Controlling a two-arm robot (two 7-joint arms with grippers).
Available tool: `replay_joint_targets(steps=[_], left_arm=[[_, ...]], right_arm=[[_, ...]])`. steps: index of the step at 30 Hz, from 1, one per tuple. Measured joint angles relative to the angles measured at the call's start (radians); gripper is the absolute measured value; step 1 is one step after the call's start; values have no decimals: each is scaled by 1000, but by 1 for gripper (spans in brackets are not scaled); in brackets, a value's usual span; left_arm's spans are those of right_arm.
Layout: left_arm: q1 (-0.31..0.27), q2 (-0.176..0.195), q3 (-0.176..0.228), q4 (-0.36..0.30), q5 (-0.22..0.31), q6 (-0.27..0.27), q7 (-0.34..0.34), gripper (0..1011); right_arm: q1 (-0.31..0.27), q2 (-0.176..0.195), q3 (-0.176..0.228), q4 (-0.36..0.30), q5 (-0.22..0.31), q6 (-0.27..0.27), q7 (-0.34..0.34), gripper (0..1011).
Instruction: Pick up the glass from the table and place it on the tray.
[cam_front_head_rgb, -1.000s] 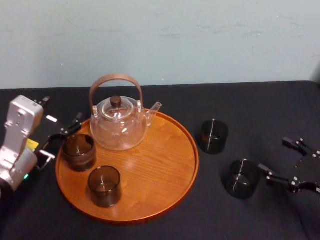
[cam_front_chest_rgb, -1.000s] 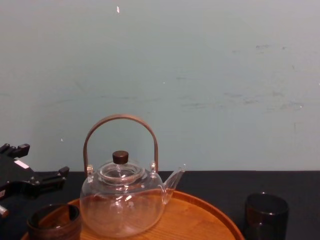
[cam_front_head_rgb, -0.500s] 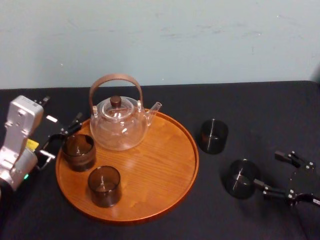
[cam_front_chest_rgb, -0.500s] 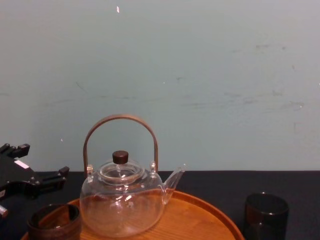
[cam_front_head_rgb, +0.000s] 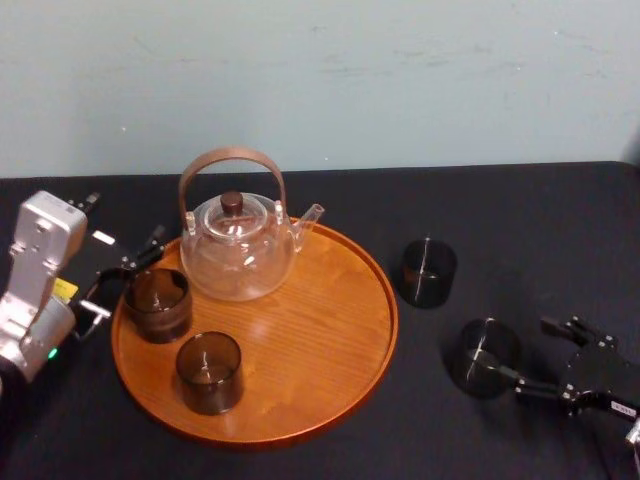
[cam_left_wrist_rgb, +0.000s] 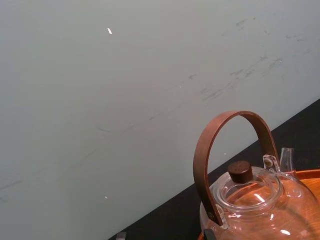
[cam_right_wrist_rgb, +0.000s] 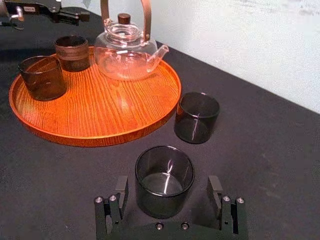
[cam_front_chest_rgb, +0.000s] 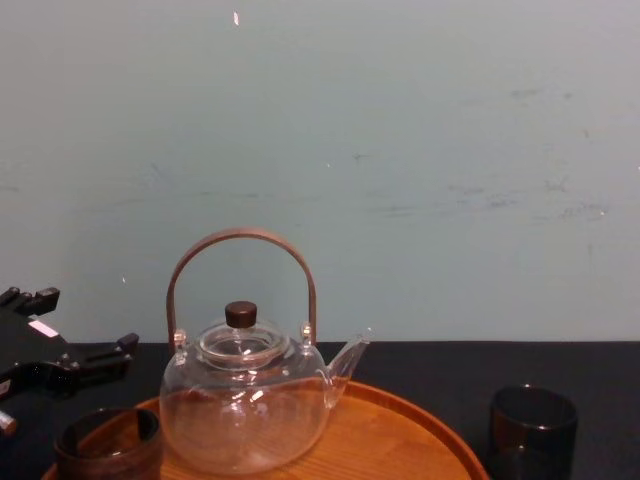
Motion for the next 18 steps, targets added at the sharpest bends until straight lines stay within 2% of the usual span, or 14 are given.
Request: replay_joint_targets(steps=[18], left_arm=[[0, 0, 0, 0, 0, 0, 0, 1001]], right_arm=[[64, -17, -47, 43, 4, 59, 3, 1002]])
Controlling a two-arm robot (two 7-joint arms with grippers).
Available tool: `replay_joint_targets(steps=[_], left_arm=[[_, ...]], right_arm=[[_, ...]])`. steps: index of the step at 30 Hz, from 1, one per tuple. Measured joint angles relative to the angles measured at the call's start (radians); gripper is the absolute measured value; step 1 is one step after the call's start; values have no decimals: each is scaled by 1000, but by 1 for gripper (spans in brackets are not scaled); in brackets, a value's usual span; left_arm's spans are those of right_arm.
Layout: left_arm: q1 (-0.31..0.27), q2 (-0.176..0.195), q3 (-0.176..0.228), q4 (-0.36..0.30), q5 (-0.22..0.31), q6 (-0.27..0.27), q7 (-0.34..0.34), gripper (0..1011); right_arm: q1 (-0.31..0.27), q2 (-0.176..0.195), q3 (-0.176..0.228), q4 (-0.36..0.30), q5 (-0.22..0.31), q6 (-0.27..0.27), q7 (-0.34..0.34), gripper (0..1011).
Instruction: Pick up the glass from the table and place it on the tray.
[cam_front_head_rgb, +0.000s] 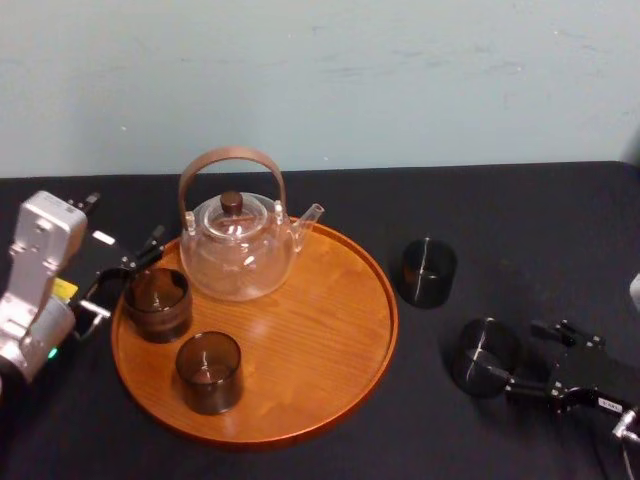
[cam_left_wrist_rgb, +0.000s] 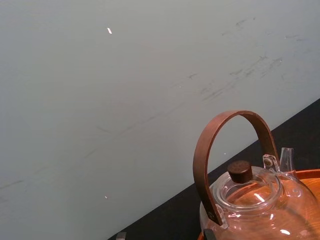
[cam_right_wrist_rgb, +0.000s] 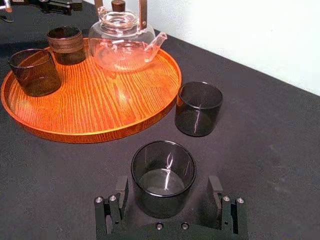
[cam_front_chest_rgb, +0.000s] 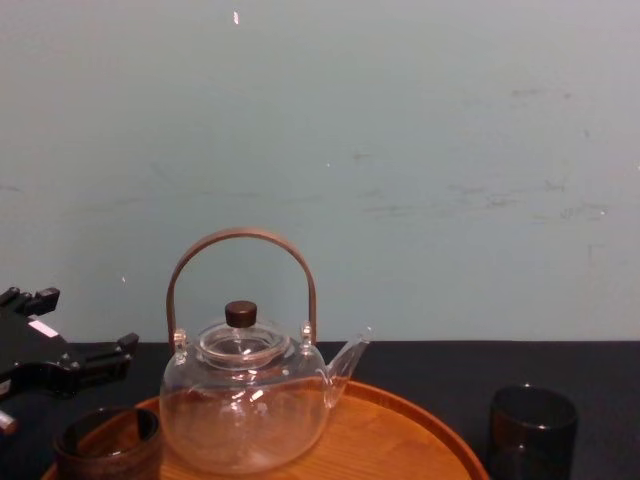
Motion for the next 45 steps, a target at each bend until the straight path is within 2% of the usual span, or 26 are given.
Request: replay_joint_targets(steps=[22, 32, 45], left_arm=[[0, 0, 0, 0, 0, 0, 0, 1002], [0, 0, 0, 0, 0, 0, 0, 1001], [0, 0, 0, 0, 0, 0, 0, 1002]], right_arm=[[114, -22, -85, 73, -1, 52, 21, 1002], [144, -28, -115, 88, -1, 61, 24, 1002], [160, -32, -128, 92, -11, 75, 3, 1002]])
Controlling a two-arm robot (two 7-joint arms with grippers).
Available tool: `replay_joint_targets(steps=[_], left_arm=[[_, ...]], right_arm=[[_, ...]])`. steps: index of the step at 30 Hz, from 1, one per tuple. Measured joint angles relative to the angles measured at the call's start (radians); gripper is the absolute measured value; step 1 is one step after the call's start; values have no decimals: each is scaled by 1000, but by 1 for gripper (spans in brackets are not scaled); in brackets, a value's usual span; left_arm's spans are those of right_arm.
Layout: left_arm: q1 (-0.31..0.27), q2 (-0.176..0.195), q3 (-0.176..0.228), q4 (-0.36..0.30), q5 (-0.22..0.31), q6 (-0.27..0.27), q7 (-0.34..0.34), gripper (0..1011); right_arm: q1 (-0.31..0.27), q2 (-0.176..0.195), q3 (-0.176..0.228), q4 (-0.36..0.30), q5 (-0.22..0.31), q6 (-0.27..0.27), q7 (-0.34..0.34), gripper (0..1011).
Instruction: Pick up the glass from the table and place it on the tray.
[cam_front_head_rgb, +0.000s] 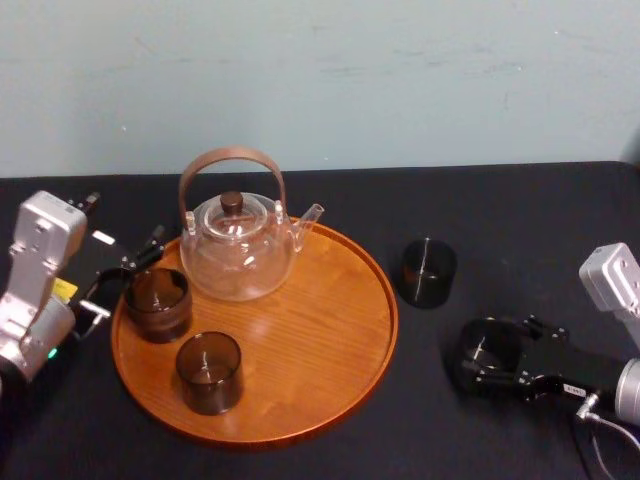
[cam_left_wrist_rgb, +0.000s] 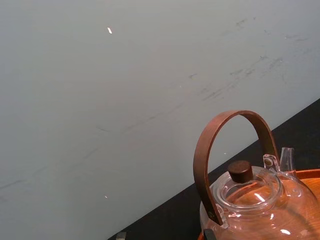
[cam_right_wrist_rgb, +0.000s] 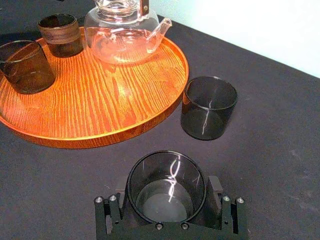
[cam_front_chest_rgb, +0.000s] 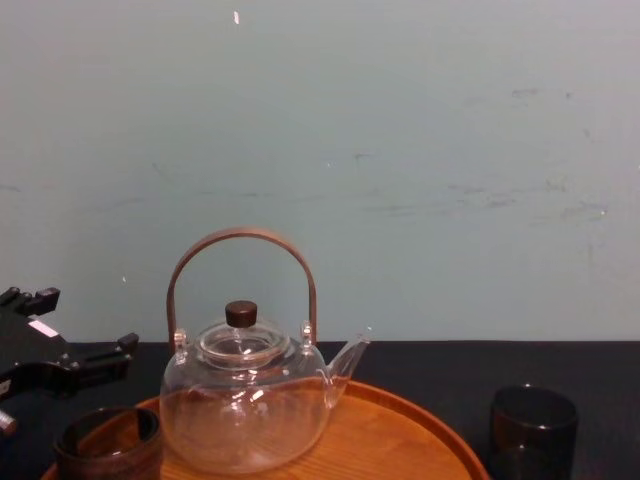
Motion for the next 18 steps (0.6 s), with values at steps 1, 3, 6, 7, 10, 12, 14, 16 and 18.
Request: replay_joint_targets(steps=[1, 3, 6, 7, 10, 12, 14, 16, 18], left_arm=[[0, 0, 0, 0, 0, 0, 0, 1001], [0, 0, 0, 0, 0, 0, 0, 1001], [0, 0, 0, 0, 0, 0, 0, 1001], [0, 0, 0, 0, 0, 0, 0, 1001], [0, 0, 0, 0, 0, 0, 0, 1001], [0, 0, 0, 0, 0, 0, 0, 1002], [0, 0, 0, 0, 0, 0, 0, 1001], [0, 0, 0, 0, 0, 0, 0, 1001], [0, 0, 0, 0, 0, 0, 0, 1001]], right_arm=[[0, 0, 0, 0, 0, 0, 0, 1003], [0, 0, 0, 0, 0, 0, 1, 1002], [0, 0, 0, 0, 0, -1, 1, 1002], [0, 0, 0, 0, 0, -1, 1, 1002], [-1, 1, 1, -1, 1, -1, 2, 970], [-1, 1, 1, -1, 1, -2, 3, 926], [-1, 1, 1, -1, 2, -2, 3, 902], [-1, 1, 1, -1, 2, -2, 3, 902], [-1, 1, 1, -1, 2, -2, 4, 903]])
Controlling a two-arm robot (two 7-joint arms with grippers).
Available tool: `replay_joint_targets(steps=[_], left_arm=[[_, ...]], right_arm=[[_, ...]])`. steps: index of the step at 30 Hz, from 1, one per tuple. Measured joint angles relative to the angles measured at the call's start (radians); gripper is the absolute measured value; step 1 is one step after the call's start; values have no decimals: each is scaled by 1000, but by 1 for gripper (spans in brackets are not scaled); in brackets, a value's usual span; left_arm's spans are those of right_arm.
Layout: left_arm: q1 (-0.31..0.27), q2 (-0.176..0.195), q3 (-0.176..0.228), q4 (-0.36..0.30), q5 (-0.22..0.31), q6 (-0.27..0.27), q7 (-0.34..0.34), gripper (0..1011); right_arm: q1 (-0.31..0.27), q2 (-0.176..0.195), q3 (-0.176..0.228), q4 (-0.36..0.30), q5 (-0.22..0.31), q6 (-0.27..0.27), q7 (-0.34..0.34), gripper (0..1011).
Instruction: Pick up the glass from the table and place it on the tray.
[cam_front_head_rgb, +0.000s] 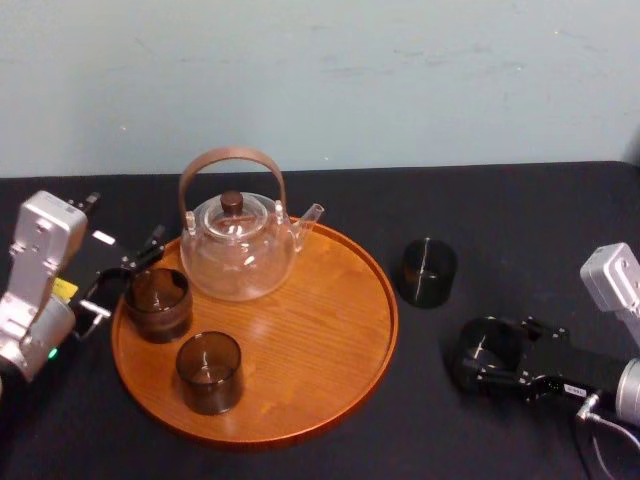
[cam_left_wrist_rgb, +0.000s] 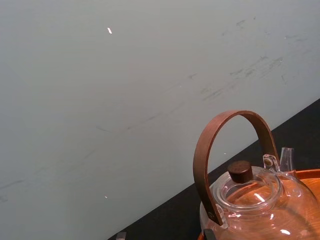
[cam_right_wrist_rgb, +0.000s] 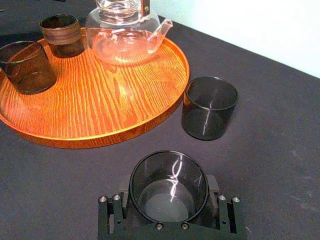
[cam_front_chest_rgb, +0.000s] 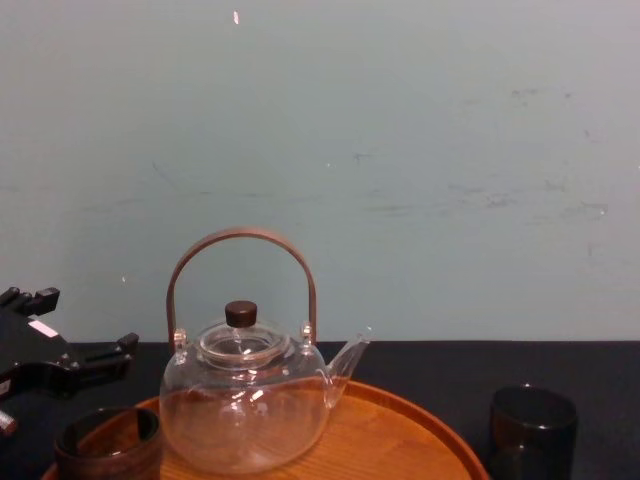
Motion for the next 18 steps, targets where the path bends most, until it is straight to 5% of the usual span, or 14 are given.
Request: replay_joint_targets(steps=[18], left_arm=[[0, 0, 0, 0, 0, 0, 0, 1001]], right_arm=[[0, 3, 8, -11, 16, -1, 4, 903]])
